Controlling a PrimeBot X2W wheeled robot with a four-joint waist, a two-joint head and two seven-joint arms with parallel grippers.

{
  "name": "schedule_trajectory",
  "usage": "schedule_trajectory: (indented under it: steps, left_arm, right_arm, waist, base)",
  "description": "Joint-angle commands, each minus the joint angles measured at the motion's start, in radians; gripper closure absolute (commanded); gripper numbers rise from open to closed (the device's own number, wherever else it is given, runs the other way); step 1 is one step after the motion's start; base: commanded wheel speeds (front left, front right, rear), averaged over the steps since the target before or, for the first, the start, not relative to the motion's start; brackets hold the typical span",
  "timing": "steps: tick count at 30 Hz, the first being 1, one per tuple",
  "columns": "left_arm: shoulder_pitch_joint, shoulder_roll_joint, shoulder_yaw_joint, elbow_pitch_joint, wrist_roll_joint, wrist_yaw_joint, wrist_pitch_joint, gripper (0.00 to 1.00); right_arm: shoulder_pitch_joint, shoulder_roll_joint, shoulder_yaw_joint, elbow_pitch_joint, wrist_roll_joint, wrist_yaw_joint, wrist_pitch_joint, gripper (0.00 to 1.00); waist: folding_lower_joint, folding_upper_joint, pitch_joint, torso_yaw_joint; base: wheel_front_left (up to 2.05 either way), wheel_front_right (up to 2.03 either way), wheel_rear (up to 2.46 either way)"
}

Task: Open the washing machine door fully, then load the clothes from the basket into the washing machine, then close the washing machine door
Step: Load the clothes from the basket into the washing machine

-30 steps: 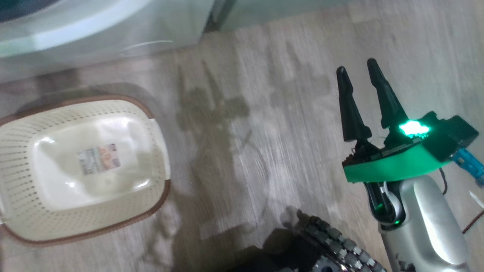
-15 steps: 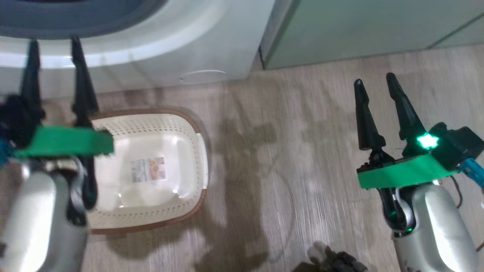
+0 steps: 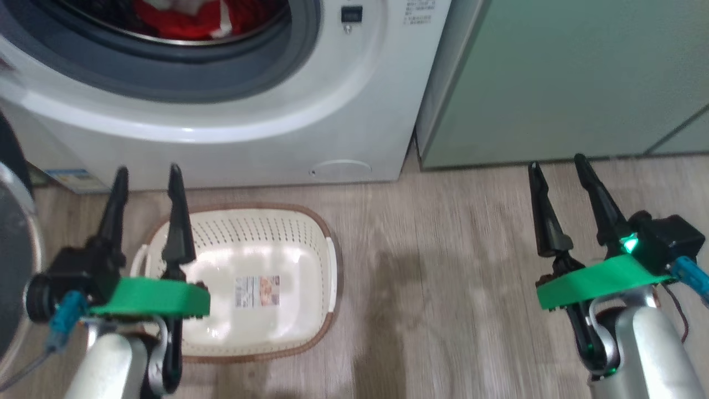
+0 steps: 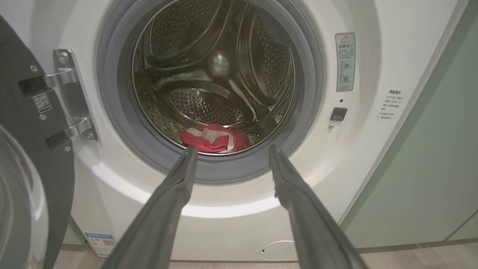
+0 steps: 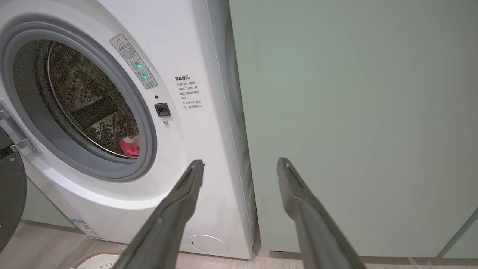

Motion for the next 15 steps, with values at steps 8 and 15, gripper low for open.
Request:
schedule_trajectory:
  steps: [8, 15]
  left_arm:
    - [0.062, 0.002, 0.015, 0.002, -0.001, -0.011, -0.01, 0.0]
    - [0.11, 0.013, 0.014, 0.017, -0.007, -0.013, -0.006, 0.0]
  right_arm:
    - [0.069, -0.004, 0.013, -0.07, -0.02, 0.0, 0.04, 0.0]
    - [0.131, -0.004, 0.011, -0.101, -0.024, 0.0, 0.067, 0.0]
  waist:
    - [0.0001, -0.0001, -0.128, 0.012]
    - [0.0001, -0.0001, -0.199, 0.009]
  base:
    - [0.0, 0.0, 0.0]
    - [0.0, 0.0, 0.0]
